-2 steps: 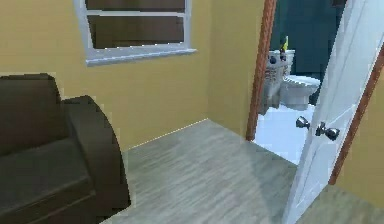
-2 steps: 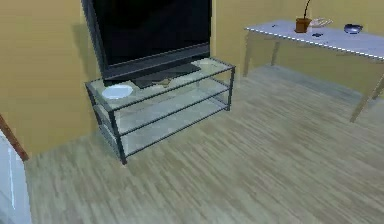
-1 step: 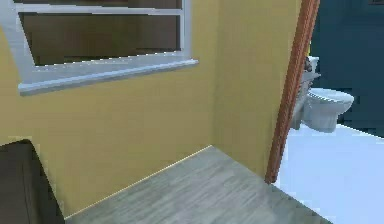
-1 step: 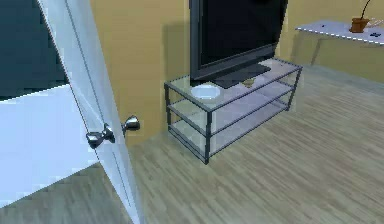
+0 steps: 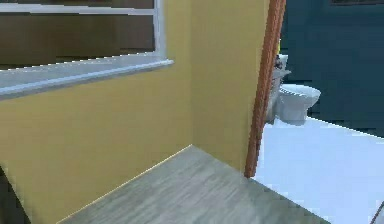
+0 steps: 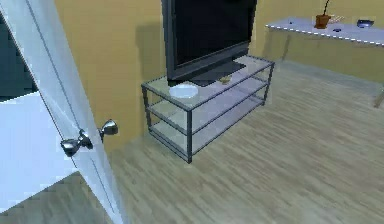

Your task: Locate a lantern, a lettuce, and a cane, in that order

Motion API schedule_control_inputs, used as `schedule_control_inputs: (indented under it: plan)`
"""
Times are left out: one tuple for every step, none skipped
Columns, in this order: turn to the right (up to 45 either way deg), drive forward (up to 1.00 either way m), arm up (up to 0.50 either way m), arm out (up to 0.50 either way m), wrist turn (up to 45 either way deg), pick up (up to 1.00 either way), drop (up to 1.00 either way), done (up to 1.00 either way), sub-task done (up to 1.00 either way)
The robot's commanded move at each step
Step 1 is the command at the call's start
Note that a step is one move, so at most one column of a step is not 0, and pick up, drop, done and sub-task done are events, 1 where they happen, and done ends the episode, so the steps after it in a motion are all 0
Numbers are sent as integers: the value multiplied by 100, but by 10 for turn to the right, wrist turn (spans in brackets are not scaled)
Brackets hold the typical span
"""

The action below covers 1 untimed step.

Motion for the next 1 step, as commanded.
schedule_control_inputs:
  plan:
    - [0, 45, 0, 0, 0, 0, 0, 0, 0]
